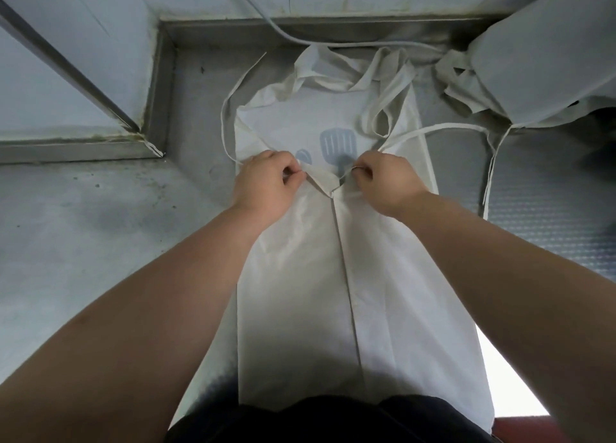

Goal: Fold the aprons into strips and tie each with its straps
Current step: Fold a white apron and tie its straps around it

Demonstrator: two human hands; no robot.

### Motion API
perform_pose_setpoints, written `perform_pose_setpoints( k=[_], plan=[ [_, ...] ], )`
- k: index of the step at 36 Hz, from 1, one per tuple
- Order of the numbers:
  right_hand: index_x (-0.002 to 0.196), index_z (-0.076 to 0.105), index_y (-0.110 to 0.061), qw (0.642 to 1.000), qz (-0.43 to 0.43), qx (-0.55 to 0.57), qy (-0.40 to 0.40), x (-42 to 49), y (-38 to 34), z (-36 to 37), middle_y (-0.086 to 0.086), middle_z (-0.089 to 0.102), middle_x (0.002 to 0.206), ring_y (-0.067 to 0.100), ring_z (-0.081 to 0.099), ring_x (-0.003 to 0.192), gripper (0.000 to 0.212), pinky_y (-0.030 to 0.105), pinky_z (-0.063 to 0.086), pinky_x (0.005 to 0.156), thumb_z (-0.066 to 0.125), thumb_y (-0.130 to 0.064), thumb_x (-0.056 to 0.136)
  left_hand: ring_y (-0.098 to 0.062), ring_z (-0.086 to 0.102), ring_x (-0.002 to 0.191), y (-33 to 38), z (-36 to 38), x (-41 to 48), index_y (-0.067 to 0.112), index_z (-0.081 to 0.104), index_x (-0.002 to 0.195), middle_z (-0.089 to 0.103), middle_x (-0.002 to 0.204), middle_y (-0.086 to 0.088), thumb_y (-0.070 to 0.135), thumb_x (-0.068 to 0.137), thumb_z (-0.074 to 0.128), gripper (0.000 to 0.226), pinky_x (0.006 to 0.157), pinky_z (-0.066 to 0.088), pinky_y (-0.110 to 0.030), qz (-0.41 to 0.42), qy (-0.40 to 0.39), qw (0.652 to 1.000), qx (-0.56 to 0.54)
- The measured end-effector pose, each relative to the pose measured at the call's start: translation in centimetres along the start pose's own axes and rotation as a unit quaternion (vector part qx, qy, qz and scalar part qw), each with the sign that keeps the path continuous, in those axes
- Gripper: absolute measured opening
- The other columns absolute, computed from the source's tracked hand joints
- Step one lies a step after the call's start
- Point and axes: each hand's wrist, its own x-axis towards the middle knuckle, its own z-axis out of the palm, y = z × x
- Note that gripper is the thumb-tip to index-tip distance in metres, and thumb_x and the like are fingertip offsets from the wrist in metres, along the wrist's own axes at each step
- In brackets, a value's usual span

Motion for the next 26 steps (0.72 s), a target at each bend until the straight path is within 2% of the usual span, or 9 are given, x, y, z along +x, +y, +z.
perform_pose_setpoints(
  k=[3, 5, 9, 13, 15, 18, 22, 26],
  plan=[
    [0.118, 0.061, -0.015, 0.997, 0.016, 0.064, 0.026, -0.1, 0.0, -0.5, 0.001, 0.059, 0.103, 0.019, 0.055, 0.099, 0.029, 0.022, 0.041, 0.079, 0.049, -0.021, 0.093, -0.023, 0.057, 0.089, 0.9, 0.2, 0.8, 0.012, 0.067, 0.087, 0.064, 0.093, -0.007, 0.023, 0.087, 0.063, 0.012, 0.073, 0.038, -0.025, -0.008, 0.007, 1.000, -0.018],
    [0.121, 0.061, -0.015, 0.998, 0.006, 0.063, 0.031, -0.2, 0.0, -0.7, 0.001, 0.062, 0.106, 0.018, 0.056, 0.103, 0.032, 0.020, 0.040, 0.082, 0.054, -0.024, 0.091, -0.021, 0.058, 0.089, 1.4, 0.3, 1.1, 0.014, 0.064, 0.086, 0.063, 0.093, -0.005, 0.024, 0.088, 0.061, 0.010, 0.075, 0.043, -0.027, -0.027, 0.013, 0.999, -0.038],
    [0.132, 0.052, -0.015, 1.000, -0.009, -0.006, -0.013, -0.1, 0.2, -1.0, 0.006, 0.059, 0.122, 0.023, 0.053, 0.114, 0.042, 0.031, 0.042, 0.097, 0.053, -0.026, 0.091, -0.022, 0.060, 0.087, 2.3, 0.5, 2.0, 0.012, 0.061, 0.087, 0.064, 0.095, -0.007, 0.024, 0.090, 0.060, 0.012, 0.079, 0.048, -0.034, -0.058, 0.016, 0.996, -0.063],
    [0.140, 0.041, -0.019, 0.999, 0.000, -0.021, -0.028, 0.0, 0.4, -1.0, 0.004, 0.057, 0.124, 0.023, 0.051, 0.117, 0.054, 0.031, 0.043, 0.095, 0.053, -0.035, 0.090, -0.023, 0.059, 0.088, 2.2, 0.8, 2.7, 0.013, 0.063, 0.088, 0.064, 0.095, -0.007, 0.024, 0.089, 0.060, 0.011, 0.075, 0.044, -0.028, -0.057, -0.009, 0.998, -0.021],
    [0.138, 0.042, -0.023, 0.999, 0.007, -0.032, -0.036, 0.3, 0.4, -0.9, 0.003, 0.057, 0.121, 0.023, 0.052, 0.114, 0.051, 0.033, 0.045, 0.092, 0.052, -0.037, 0.090, -0.024, 0.058, 0.091, 2.1, 0.9, 3.0, 0.012, 0.065, 0.088, 0.063, 0.096, -0.008, 0.023, 0.088, 0.061, 0.011, 0.076, 0.041, -0.028, -0.050, -0.016, 0.999, 0.001],
    [0.122, 0.054, -0.026, 0.997, 0.009, -0.059, -0.039, 0.9, 0.4, -0.8, 0.001, 0.061, 0.116, 0.023, 0.054, 0.107, 0.031, 0.035, 0.047, 0.089, 0.049, -0.036, 0.093, -0.027, 0.055, 0.100, 1.8, 1.1, 3.0, 0.013, 0.068, 0.088, 0.061, 0.098, -0.008, 0.023, 0.086, 0.063, 0.012, 0.077, 0.039, -0.025, -0.041, -0.007, 0.999, 0.017],
    [0.104, 0.062, -0.018, 0.998, 0.003, -0.058, -0.012, 1.1, 0.4, -1.1, 0.005, 0.060, 0.097, 0.027, 0.056, 0.097, 0.021, 0.039, 0.049, 0.081, 0.046, -0.029, 0.096, -0.028, 0.054, 0.099, 1.2, 0.8, 2.1, 0.009, 0.068, 0.088, 0.058, 0.100, -0.009, 0.019, 0.086, 0.063, 0.011, 0.078, 0.041, -0.027, -0.011, 0.031, 0.999, 0.018],
    [0.113, 0.065, -0.015, 0.999, -0.007, -0.038, 0.031, 0.3, 0.7, -0.7, 0.010, 0.063, 0.107, 0.029, 0.056, 0.101, 0.026, 0.037, 0.047, 0.084, 0.047, -0.024, 0.096, -0.030, 0.059, 0.086, 0.2, 0.2, 0.8, 0.007, 0.066, 0.087, 0.060, 0.095, -0.013, 0.015, 0.086, 0.063, 0.009, 0.075, 0.047, -0.035, 0.027, 0.043, 0.998, 0.034]
  ],
)
